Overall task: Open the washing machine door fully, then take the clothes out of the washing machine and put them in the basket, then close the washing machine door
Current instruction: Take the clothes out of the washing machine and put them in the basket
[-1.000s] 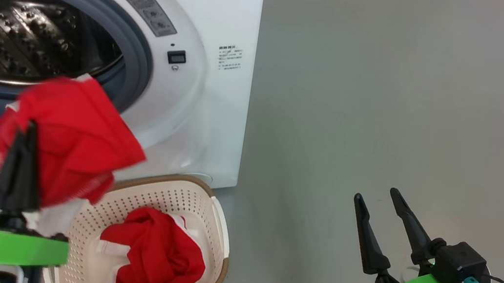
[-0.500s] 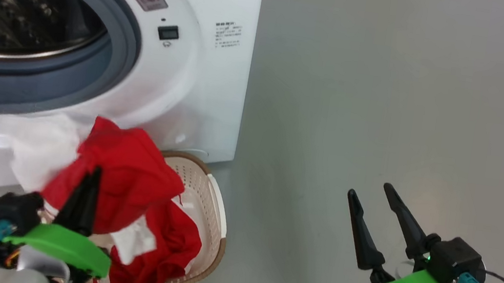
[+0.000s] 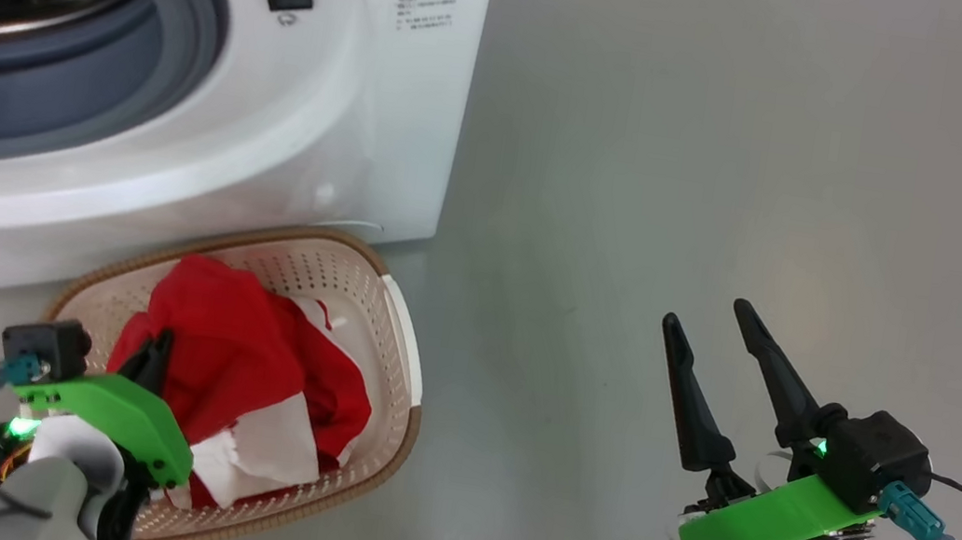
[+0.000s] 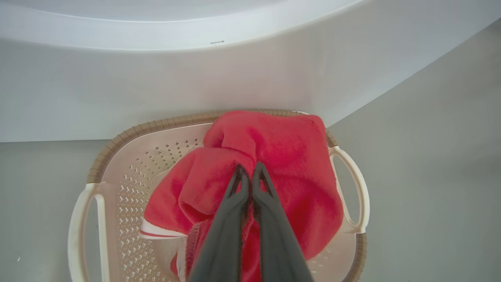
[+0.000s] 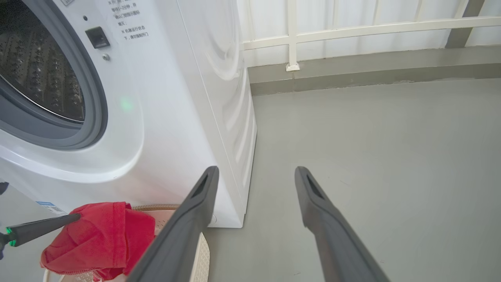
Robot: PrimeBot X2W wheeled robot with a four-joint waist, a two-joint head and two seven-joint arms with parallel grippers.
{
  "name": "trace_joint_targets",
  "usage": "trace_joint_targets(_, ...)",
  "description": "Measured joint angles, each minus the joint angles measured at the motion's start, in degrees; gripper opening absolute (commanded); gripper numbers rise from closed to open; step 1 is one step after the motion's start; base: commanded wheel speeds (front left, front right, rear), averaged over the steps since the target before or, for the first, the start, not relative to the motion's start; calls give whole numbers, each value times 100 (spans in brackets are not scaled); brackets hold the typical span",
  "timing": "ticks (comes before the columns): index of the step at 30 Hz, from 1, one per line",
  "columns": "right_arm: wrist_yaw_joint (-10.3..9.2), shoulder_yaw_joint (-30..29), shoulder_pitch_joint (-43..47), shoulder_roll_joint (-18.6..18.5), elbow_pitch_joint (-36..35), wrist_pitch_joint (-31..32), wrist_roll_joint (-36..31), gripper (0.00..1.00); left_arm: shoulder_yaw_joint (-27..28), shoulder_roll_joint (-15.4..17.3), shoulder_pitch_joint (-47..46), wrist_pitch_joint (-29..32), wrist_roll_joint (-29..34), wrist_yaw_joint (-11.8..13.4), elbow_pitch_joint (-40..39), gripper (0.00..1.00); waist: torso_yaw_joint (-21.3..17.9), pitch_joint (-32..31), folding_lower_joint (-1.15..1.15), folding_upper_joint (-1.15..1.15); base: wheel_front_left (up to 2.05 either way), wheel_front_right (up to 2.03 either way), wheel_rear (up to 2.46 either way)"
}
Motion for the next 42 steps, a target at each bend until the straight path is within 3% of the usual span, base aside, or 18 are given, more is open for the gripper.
trace_joint_targets(11, 0, 142, -229, -1, -40, 0, 44, 100, -140, 19, -804, 344, 18, 11, 1306, 0, -173, 502, 0, 0, 0, 0, 0)
trace_joint_targets(27, 0, 151, -465, -1, -100, 0, 52, 100, -180, 26, -1027, 622, -81, 38, 1624, 0, -336, 940, 0, 0, 0, 0, 0)
trace_joint_targets(28, 0, 141, -464, -1, -101, 0, 52, 100, -196, 27, -1027, 570, -80, 71, 1631, 38, -331, 924, 0, 0, 0, 0, 0)
trace_joint_targets(29, 0, 131, -463, -1, -100, 0, 51, 100, -207, 26, -1026, 503, -78, 86, 1640, 46, -324, 902, 0, 0, 0, 0, 0)
trace_joint_targets(30, 0, 110, -463, 0, -100, 0, 49, 100, -210, 24, -1026, 446, -78, 86, 1645, 100, -315, 874, 0, 0, 0, 0, 0)
trace_joint_targets(42, 0, -207, -427, -5, 42, 0, -116, 100, -404, -129, -831, -316, -85, 26, 1337, 100, -75, 229, 0, 0, 0, 0, 0)
